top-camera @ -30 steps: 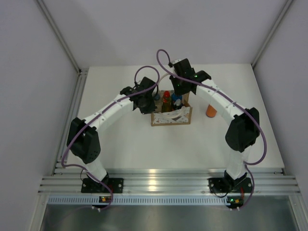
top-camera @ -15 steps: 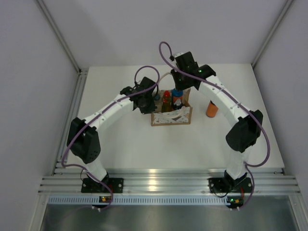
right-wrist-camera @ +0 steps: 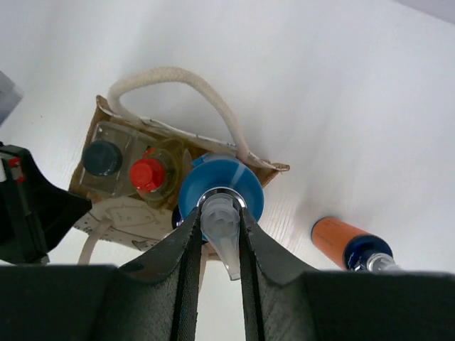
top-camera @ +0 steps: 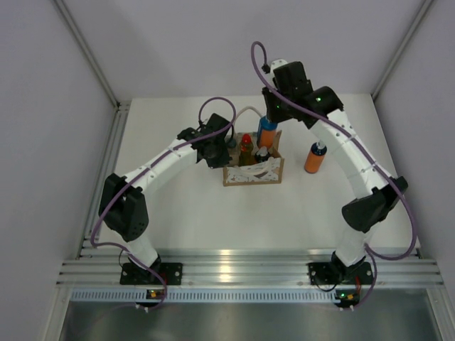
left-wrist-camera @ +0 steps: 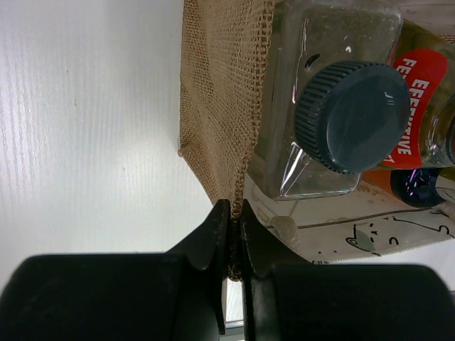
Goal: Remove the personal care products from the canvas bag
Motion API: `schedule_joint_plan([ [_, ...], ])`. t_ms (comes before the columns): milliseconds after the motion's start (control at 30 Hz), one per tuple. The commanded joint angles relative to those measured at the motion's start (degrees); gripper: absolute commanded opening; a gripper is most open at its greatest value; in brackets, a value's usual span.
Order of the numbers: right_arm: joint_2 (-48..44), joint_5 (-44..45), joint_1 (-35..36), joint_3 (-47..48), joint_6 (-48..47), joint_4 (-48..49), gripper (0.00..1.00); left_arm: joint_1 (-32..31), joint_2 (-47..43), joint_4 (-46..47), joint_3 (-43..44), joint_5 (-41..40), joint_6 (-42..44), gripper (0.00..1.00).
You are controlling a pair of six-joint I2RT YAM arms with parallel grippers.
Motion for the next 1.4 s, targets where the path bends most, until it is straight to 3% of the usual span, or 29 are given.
schedule_joint_plan([
  [0,-6.69,2.17,-0.72,5.26,-0.47,1.53,0.0,-0.4,-0.65,-1.39,-0.64,0.65,0.42,0.0],
  [533,-16.0,6.65,-5.02,2.72,4.01,-0.84,0.0,-0.31,-0.74,-1.48,-0.9,0.92,0.68,0.0],
  [1367,-32.09,6.3,-29.8,-19.25,8.68,-2.78,0.0,-0.31,-0.83,-1.48,-1.25,1.53,2.0,0.0],
])
